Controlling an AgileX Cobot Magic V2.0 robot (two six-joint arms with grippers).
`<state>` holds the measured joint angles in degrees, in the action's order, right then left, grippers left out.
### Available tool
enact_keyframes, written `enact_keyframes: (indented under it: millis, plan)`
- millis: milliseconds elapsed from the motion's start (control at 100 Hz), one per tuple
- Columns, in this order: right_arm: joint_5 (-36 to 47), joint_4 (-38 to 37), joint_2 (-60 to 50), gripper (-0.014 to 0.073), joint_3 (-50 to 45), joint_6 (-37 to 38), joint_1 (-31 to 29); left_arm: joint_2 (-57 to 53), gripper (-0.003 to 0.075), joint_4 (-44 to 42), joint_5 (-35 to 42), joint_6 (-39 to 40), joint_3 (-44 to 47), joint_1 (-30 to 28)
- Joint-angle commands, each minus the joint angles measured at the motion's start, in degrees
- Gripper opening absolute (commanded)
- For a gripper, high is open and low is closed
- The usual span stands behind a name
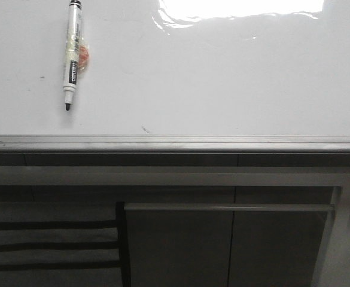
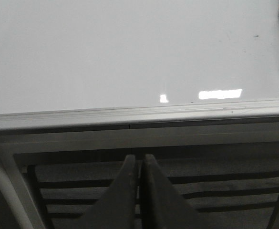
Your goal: Write number 0 on whiteboard
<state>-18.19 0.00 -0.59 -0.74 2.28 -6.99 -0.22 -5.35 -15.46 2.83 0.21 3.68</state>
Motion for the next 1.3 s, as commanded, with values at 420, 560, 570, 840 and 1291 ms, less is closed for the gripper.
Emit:
enact_keyframes:
  millis: [420, 560, 570, 840, 1291]
  plan:
    - [1.05, -0.36, -0.18, -0.0069, -0.58, -0.17, -0.18, -1.67, -0.0020, -2.73, 6.74, 0.42, 1.84, 0.34]
    - [1.17, -3.19, -0.18, -0.0069, -0.58, -0.29, -0.18, -1.67, -0.0020, -0.72, 10.59, 0.42, 1.84, 0.34]
    - [1.29, -3.33, -0.18, -0.0069, -0.58, -0.29, -0.18, -1.67, -0.0020, -0.53, 10.59, 0.42, 1.84, 0.34]
    - [5.93, -3.46, -0.18, -0.0069, -0.58, -0.29, -0.18, -1.67, -0.0020, -0.08, 18.37, 0.42, 1.84, 0.34]
    - [24.30, 0.69, -0.18, -0.0069, -0.58, -0.29, -0.18, -1.67, -0.0020, 0.75, 18.47, 0.42, 1.59, 0.34]
